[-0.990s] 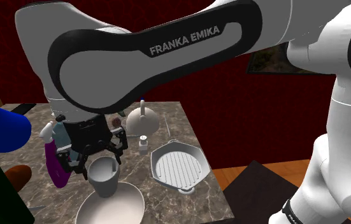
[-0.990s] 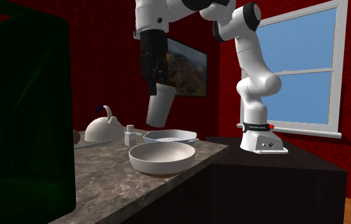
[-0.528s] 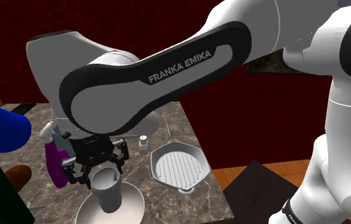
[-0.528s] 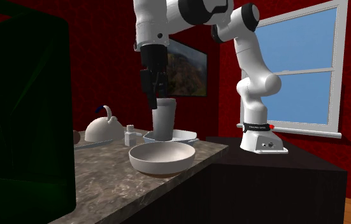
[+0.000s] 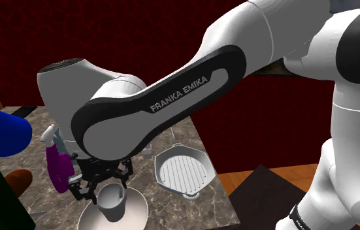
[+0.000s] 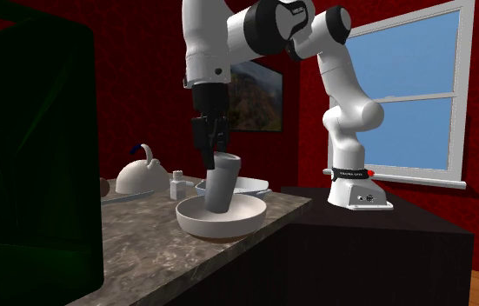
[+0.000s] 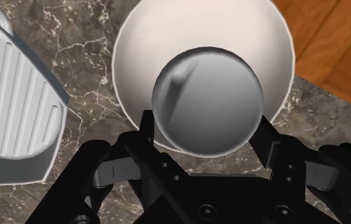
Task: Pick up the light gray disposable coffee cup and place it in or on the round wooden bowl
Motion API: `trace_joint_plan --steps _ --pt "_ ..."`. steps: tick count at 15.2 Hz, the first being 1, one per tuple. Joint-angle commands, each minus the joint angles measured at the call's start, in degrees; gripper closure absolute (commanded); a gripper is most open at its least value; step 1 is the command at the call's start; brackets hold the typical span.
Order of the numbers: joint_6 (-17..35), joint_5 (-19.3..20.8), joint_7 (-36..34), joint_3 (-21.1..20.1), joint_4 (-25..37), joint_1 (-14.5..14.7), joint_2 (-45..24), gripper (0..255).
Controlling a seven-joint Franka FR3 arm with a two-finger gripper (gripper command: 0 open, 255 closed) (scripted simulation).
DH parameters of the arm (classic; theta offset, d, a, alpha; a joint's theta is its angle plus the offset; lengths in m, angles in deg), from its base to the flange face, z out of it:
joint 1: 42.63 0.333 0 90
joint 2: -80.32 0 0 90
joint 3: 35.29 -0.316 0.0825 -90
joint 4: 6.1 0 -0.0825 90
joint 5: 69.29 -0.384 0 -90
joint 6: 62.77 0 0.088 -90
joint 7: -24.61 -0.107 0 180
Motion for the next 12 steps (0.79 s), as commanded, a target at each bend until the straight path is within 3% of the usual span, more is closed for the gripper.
trace_joint_plan --steps 1,7,8,12 --pt "0.50 0.14 -0.14 0.04 -0.27 0.06 -0.21 255" --pt "0.50 0.14 -0.14 0.05 -0.27 0.06 -0.21 255" --pt "0.49 0.14 -0.14 0.05 -0.26 0.06 -0.21 0" --pt "0.49 0.14 -0.14 0.05 -0.25 0.06 -0.22 0"
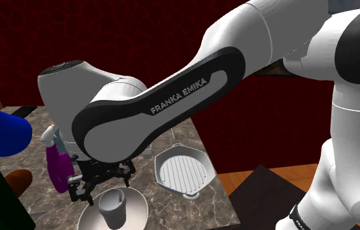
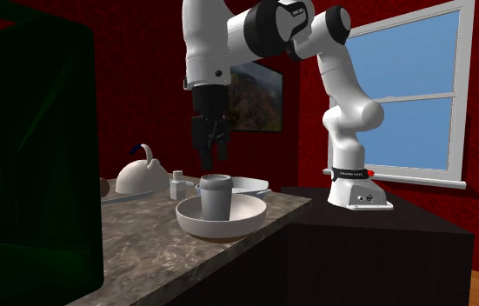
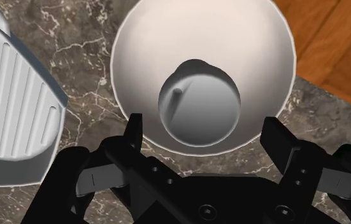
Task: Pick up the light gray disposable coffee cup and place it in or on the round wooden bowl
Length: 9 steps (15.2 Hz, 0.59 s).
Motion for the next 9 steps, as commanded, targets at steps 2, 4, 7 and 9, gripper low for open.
trace_joint_plan --steps 2,4,7,9 --pt "-1.70 -0.39 0.26 -0.19 1.21 -0.03 0.58 0" --pt "-5.21 -1.04 0.70 -0.50 3.92 0.00 1.49 0" --pt "-6.61 -1.26 0.85 -0.60 5.09 0.04 1.77 0" --pt "-6.61 -1.25 0.85 -0.60 5.10 0.04 1.76 0"
